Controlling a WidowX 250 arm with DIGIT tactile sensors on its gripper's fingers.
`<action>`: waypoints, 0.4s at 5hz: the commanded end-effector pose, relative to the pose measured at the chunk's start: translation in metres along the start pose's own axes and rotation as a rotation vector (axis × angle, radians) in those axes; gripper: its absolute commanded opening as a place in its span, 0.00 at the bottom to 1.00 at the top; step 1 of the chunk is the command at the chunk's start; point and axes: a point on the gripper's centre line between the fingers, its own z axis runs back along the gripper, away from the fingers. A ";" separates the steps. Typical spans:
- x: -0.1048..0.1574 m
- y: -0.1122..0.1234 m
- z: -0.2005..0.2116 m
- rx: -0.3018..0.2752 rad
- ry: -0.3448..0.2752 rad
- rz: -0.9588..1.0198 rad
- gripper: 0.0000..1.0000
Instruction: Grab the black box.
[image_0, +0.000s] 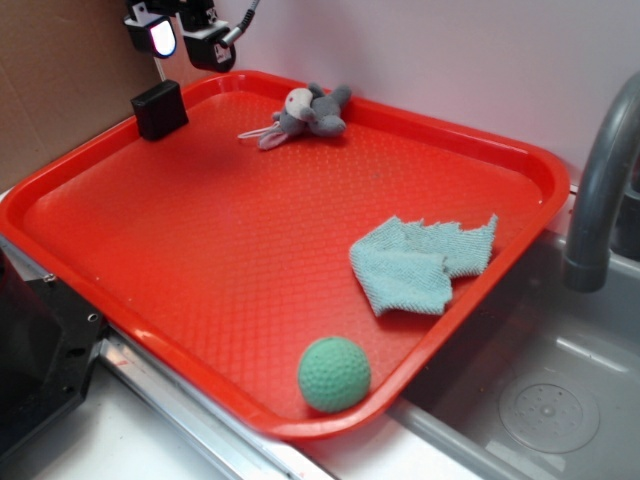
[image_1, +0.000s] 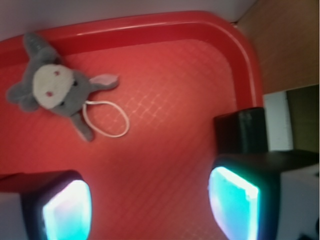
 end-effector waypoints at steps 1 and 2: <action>-0.001 0.028 0.020 0.078 -0.040 0.008 1.00; -0.004 0.040 0.021 0.113 -0.040 0.047 1.00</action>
